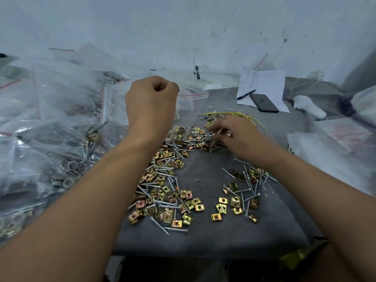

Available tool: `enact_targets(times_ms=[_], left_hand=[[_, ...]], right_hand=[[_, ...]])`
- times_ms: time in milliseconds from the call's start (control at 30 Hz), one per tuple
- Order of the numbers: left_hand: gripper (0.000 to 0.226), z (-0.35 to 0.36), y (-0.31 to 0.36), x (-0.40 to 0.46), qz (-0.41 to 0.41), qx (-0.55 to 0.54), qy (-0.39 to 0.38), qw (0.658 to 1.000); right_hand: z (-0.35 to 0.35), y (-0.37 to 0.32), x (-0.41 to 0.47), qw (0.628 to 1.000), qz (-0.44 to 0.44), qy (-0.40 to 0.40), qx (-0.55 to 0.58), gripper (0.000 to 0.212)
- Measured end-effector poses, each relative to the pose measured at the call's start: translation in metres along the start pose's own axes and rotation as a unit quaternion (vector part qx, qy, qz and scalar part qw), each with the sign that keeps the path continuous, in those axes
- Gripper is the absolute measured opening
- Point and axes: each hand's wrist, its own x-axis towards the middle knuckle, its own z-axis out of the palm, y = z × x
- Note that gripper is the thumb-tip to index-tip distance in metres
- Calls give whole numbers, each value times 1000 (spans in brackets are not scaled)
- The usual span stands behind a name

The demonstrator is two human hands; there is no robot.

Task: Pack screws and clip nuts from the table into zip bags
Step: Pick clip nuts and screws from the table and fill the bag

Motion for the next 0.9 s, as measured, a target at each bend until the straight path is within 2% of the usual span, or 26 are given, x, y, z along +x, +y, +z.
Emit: enact_targets(times_ms=[67,133,300,400,467,533,600,667,733,767,800,900], left_hand=[[21,1,-2,0,-7,6,-3,1000],[21,1,-2,0,-5,12,-2,1000],[21,-1,-2,0,2,25,-6,1000],[21,-2,-2,0,-3,22,-4,1000],[21,-2,-2,0,-3,25,-10,1000],[21,-2,-1,-1,7,32,-30,999],[20,1,0,-3,32,46,-52,997],[20,5,2,-6,63,66,-64,994],[20,9,3,-10,85,85,-71,990],[20,11,3,-12,92,92,-75,989],[19,12,4,-14,97,96,-80,987],[18,16,5,-17,112,108,-83,984]], right_hand=[[8,-5,6,996,-21,-54,-67,30],[10,-4,8,992,-23,-70,-98,33],[6,-5,10,991,-2,-61,-122,24],[6,-5,5,996,13,-28,-79,20],[-1,-3,1,998,57,37,17,19],[-13,3,-1,977,92,107,160,19],[-27,3,-4,928,91,144,330,22],[-38,-3,-7,856,66,151,490,27],[-44,-14,-13,808,33,139,571,31],[-45,-20,-15,807,19,135,574,30],[-46,-26,-18,822,6,139,552,28],[-45,-41,-23,887,-19,177,426,25]])
